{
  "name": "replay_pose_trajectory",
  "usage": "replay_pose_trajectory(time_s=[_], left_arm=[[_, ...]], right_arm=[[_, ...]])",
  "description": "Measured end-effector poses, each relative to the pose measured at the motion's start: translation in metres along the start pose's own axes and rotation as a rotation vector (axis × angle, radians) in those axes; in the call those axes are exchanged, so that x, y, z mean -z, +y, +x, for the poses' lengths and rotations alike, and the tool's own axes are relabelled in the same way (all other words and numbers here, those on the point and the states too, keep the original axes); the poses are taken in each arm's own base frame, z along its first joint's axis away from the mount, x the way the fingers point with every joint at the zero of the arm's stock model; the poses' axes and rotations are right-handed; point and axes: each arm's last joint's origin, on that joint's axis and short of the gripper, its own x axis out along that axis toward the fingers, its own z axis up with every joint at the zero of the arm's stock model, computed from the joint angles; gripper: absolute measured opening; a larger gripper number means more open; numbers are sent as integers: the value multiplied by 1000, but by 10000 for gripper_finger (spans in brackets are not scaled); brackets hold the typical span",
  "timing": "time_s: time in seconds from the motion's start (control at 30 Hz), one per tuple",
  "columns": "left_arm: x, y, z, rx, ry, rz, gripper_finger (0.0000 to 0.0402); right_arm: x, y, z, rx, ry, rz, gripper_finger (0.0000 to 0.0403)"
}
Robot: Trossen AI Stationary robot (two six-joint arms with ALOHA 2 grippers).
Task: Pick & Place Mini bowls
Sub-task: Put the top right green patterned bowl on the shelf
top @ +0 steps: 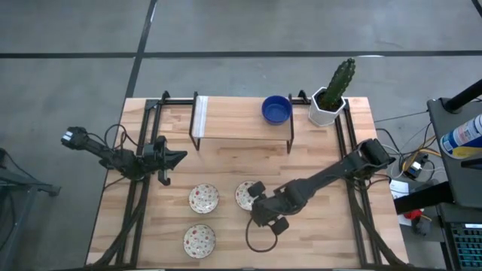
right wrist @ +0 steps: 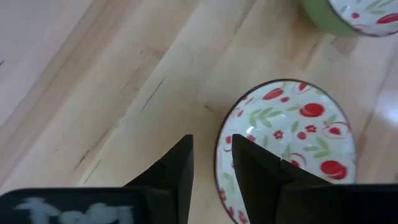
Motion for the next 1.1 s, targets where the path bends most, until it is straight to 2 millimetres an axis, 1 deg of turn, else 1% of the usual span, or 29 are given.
replay_pose_trajectory(time_s=[0.17,0.43,0.83,1.1], left_arm=[[0,0,0,0,0,0,0],[0,0,0,1,0,0,0],[0,0,0,1,1,0,0],[0,0,0,0,0,0,0]], right_arm=[[7,3,8,-3,4,3,99],[13,5,14,-1,5,17,100],[13,5,14,0,-3,22,87],[13,4,14,15,-2,26,96]])
